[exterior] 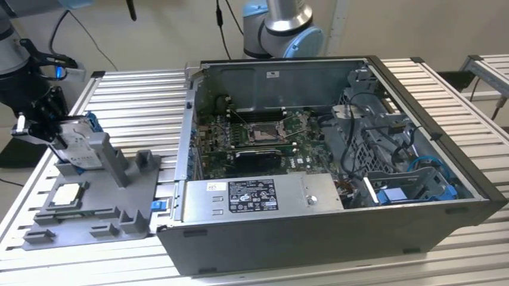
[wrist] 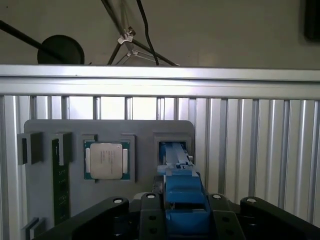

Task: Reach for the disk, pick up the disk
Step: 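Pick up the disk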

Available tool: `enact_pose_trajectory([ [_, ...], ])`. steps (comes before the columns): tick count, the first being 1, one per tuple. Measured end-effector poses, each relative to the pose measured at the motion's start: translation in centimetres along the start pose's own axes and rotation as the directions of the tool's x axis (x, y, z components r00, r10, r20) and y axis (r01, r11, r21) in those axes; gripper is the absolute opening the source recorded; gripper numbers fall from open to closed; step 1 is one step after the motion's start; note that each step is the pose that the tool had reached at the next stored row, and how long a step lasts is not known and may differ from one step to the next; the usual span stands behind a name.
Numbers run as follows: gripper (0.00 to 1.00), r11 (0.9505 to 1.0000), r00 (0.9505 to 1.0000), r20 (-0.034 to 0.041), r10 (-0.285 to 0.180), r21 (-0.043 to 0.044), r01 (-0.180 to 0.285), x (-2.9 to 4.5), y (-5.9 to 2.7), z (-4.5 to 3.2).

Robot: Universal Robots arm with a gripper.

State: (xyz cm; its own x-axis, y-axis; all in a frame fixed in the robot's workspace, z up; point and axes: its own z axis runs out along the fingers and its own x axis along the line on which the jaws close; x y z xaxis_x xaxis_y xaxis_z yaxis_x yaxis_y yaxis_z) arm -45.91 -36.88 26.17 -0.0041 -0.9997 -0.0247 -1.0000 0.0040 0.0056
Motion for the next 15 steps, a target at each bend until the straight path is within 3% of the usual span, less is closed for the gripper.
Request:
enact_pose_trajectory([
  [15, 0.00, 1.0000, 1.0000, -0.0007, 0.000, 0.0000, 0.000, -0.01, 0.00, -0.39],
])
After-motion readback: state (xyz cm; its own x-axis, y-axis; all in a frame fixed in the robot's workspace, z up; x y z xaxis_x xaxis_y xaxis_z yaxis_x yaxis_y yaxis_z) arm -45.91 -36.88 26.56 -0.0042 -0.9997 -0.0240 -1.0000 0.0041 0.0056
